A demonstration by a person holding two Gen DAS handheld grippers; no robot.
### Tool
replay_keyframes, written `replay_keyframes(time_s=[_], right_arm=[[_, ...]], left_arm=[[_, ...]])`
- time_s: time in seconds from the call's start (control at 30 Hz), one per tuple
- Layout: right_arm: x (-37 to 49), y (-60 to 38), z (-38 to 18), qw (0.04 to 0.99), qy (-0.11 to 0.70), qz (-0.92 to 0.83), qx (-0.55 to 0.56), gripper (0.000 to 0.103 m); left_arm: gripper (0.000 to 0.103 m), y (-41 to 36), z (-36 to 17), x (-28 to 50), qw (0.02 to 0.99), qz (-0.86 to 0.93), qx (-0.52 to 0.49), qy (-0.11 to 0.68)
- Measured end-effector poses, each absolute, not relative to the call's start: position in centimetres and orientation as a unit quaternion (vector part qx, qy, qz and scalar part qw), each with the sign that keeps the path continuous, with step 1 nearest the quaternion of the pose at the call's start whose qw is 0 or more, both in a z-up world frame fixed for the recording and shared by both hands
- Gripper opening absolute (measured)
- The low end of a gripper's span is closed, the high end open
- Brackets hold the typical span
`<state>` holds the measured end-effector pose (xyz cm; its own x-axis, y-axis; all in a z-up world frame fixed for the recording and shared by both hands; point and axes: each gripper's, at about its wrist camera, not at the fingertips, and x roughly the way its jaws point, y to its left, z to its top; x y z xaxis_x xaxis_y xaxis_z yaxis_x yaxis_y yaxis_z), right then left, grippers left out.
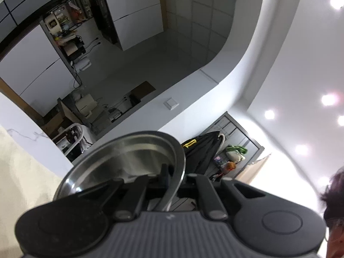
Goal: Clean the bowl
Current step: 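Rub the green pad on the bowl's outer bottom while the left gripper holds it inverted, then keep scrubbing the bowl bottom with the pad while the left gripper turns the bowl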
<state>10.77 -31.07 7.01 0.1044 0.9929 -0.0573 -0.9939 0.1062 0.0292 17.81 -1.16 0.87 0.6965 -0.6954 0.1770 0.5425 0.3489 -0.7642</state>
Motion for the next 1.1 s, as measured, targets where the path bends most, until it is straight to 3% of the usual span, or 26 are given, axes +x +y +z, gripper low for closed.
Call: replay_keyframes(time_s=[0.57,1.1], right_arm=[[13.5,-34.5,8.7,0.791,0.0,0.608,0.062,0.008],[10.9,-29.0,6.2,0.752,0.041,0.656,-0.057,0.008]], left_arm=[[0.006,0.0,0.5,18.2,0.821,-0.35,-0.438,0.101],[0.007,0.8,0.6,17.3,0.814,-0.357,-0.449,0.089]])
